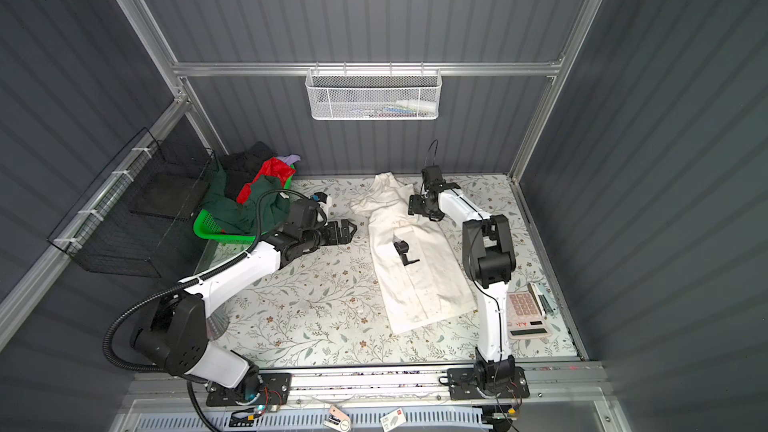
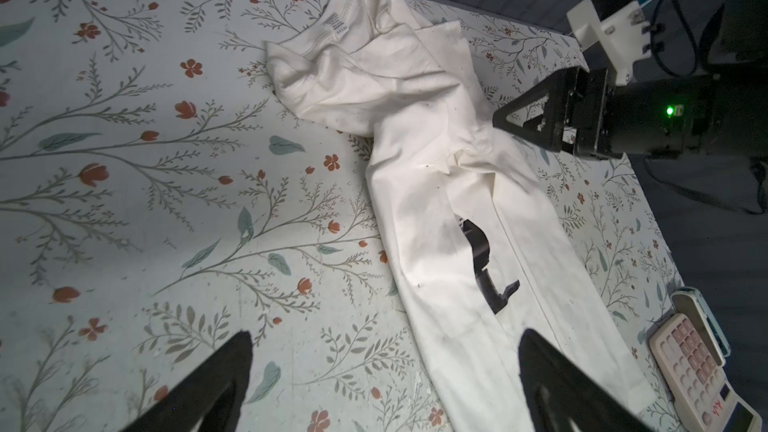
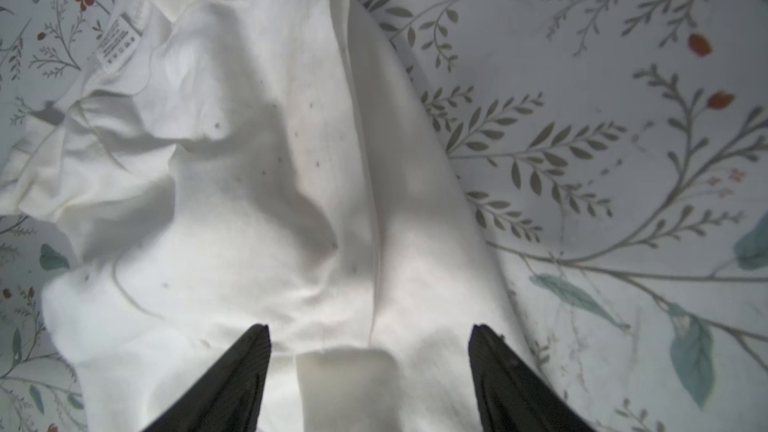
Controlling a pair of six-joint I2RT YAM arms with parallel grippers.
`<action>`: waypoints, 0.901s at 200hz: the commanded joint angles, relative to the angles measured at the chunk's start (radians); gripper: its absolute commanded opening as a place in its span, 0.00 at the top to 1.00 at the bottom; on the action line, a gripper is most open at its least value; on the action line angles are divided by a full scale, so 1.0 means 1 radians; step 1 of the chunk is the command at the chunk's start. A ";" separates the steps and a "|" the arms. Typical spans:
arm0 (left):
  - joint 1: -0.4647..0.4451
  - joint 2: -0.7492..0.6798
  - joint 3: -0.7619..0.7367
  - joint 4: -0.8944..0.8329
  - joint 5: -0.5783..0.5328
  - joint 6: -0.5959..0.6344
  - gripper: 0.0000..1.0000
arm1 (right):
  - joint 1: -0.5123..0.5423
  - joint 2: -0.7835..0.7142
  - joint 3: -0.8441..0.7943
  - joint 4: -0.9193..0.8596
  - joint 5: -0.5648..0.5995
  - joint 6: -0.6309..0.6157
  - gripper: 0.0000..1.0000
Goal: Fold and stack the t-shirts
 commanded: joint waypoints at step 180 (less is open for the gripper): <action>0.001 0.063 0.046 -0.196 -0.091 0.066 0.00 | -0.090 0.258 0.310 -0.216 0.044 0.124 0.94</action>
